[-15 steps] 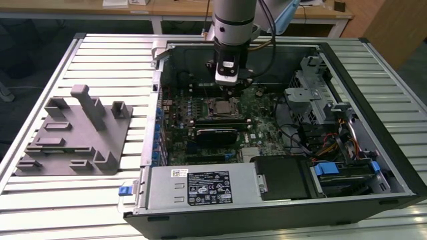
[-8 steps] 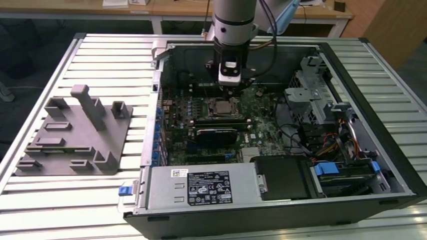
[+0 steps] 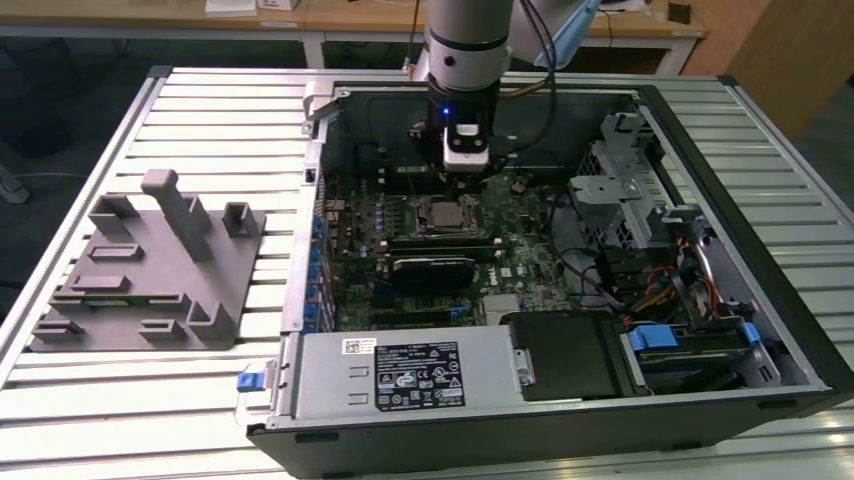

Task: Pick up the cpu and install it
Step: 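Close the cpu cover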

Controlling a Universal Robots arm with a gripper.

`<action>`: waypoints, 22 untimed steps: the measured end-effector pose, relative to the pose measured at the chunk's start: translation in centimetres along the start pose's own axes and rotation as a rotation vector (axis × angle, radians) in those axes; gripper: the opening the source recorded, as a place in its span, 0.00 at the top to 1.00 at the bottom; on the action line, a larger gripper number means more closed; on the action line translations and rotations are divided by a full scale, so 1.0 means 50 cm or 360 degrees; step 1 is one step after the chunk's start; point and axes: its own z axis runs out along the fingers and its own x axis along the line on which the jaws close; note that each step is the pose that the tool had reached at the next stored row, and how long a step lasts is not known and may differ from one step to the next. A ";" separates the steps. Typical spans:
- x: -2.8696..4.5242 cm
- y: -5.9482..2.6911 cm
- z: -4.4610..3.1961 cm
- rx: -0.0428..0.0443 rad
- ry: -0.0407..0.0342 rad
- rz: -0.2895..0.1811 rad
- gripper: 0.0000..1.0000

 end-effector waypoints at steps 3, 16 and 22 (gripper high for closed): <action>0.000 0.000 0.000 -0.0001 0.0001 -0.0052 0.89; 0.002 -0.001 0.001 -0.0004 0.0003 -0.0323 0.89; 0.002 -0.001 0.003 0.0000 0.0001 -0.0482 0.89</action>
